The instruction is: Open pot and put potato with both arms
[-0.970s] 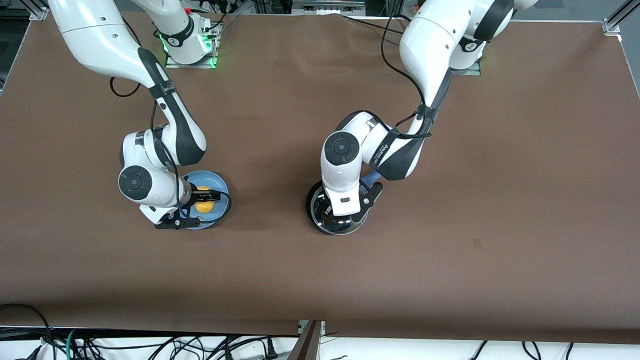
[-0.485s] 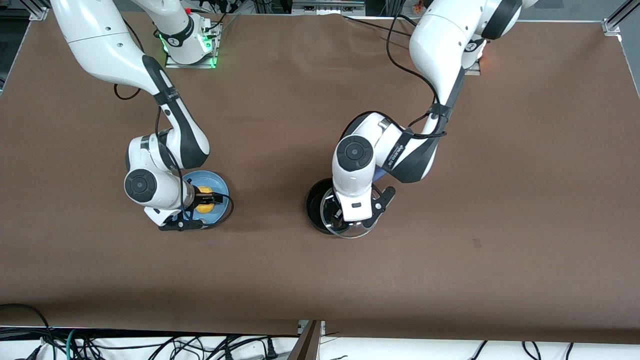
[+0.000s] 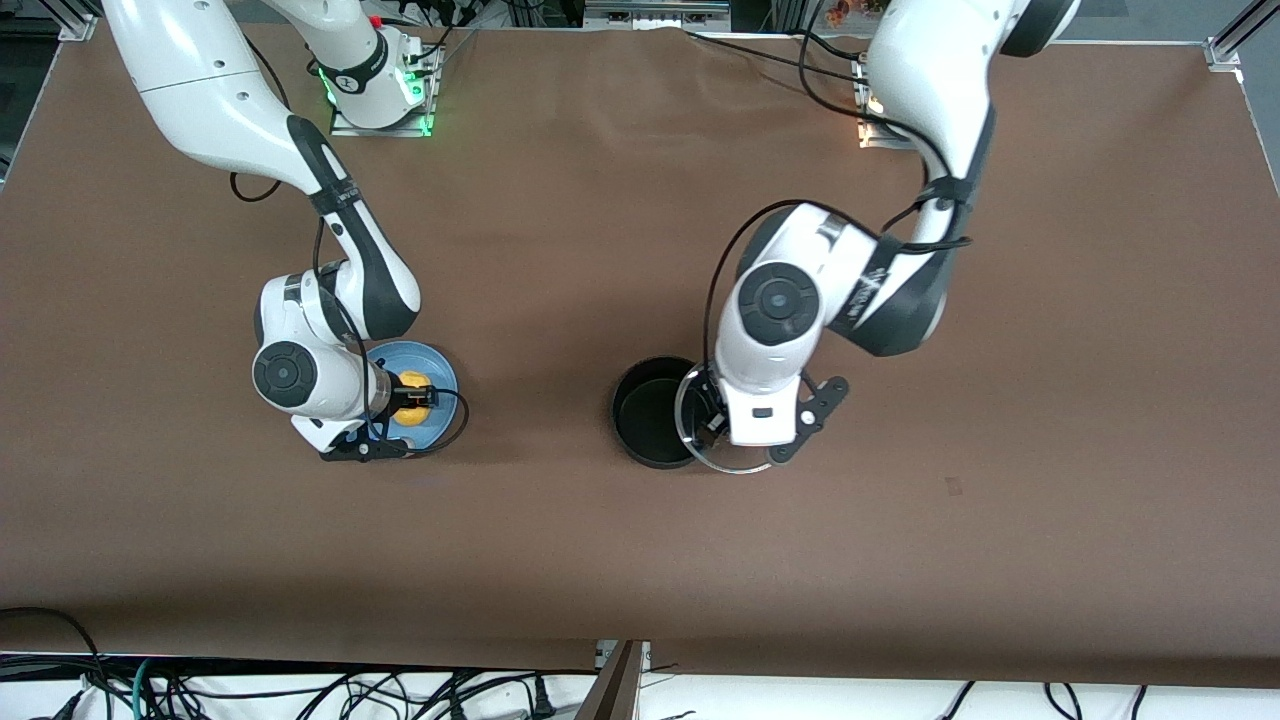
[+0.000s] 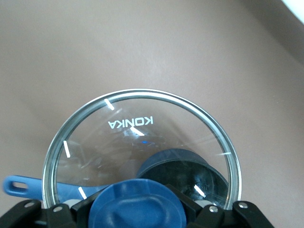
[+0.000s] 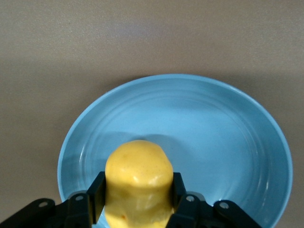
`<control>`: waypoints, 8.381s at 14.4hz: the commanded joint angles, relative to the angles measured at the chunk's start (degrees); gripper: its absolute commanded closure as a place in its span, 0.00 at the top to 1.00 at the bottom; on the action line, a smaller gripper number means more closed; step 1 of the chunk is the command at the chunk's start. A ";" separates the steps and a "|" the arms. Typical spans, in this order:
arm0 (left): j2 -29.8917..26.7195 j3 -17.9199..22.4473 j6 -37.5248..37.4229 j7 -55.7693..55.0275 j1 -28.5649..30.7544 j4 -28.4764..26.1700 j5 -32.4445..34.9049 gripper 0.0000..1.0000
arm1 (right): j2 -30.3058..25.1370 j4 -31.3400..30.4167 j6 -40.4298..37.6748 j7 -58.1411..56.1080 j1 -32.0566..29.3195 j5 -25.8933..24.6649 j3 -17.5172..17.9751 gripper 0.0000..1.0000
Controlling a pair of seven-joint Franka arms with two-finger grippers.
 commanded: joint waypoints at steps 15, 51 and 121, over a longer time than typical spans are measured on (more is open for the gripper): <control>-15.69 -0.19 -16.62 46.41 20.06 -5.34 -3.38 0.29 | 8.96 23.50 4.77 54.59 25.36 14.24 0.57 0.37; -20.01 -0.28 52.37 64.72 28.06 -67.41 5.15 0.32 | -39.28 1.01 -37.14 -2.27 14.46 3.26 -20.00 1.00; -31.78 -1.07 -16.18 72.36 27.79 -17.93 2.86 1.00 | -34.80 7.16 -36.44 -7.81 0.40 -1.40 -7.69 1.00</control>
